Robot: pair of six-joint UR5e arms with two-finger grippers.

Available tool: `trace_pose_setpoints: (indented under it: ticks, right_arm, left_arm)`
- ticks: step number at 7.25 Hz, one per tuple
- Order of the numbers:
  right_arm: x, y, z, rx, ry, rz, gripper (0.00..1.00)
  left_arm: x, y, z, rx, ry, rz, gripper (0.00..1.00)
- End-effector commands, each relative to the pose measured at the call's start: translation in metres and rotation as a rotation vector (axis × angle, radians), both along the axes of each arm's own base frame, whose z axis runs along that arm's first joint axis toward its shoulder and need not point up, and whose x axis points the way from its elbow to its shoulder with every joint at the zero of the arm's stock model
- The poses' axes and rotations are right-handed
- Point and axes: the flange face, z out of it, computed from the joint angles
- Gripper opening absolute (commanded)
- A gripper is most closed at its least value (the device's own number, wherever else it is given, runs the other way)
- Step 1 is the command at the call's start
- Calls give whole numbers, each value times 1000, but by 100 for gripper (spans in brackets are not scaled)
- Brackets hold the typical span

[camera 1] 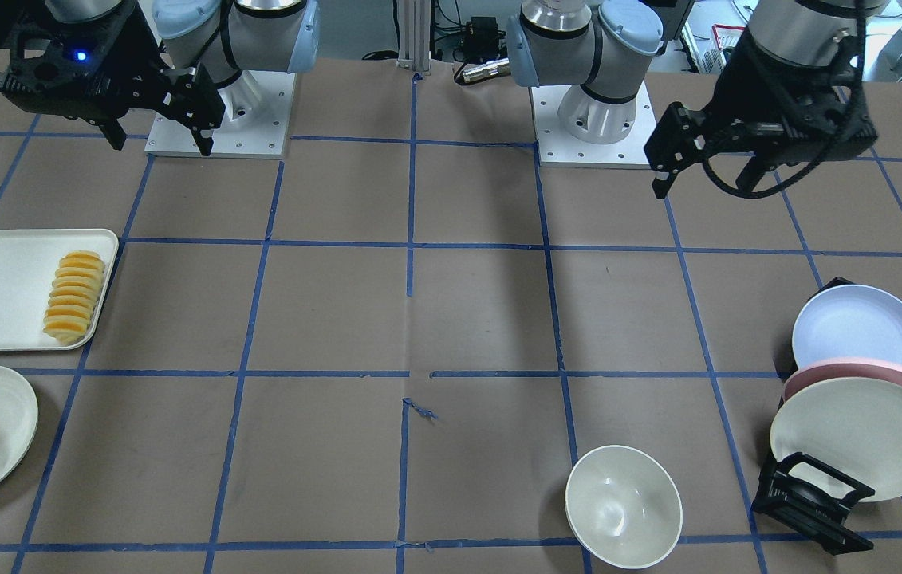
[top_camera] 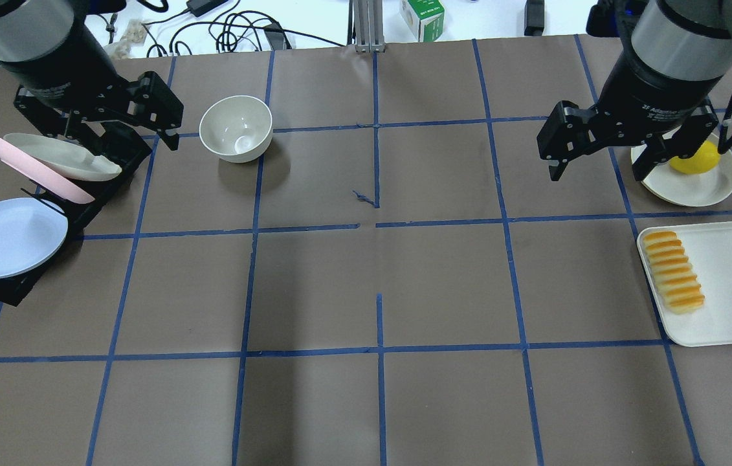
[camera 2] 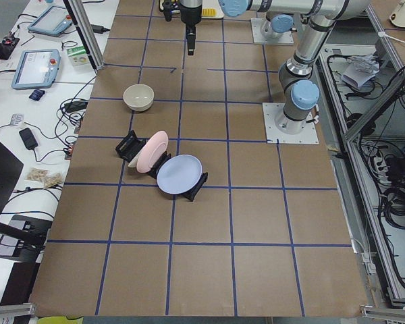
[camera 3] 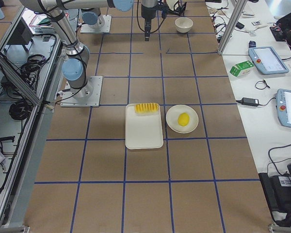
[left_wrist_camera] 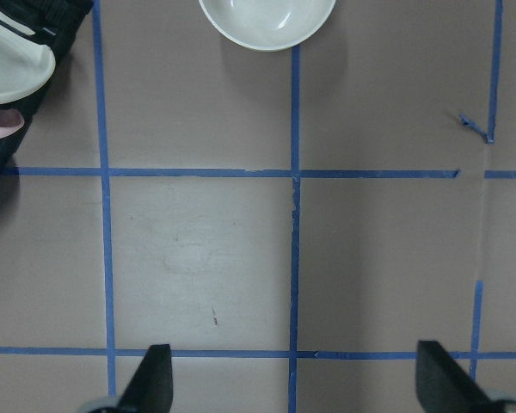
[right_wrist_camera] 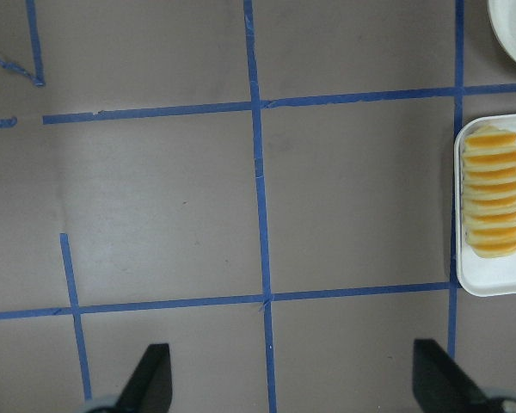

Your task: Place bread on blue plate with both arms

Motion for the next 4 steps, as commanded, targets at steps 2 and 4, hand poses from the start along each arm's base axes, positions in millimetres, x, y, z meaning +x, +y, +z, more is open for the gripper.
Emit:
trace_pose_setpoints:
  ticks: [2, 4]
  right_arm:
    - [-108, -31, -39, 79, -14, -164, 100]
    - [-173, -43, -88, 55, 5, -12, 100]
  left_arm:
    - [173, 9, -13, 37, 10, 334, 100]
    - [293, 45, -70, 121, 60, 482, 100]
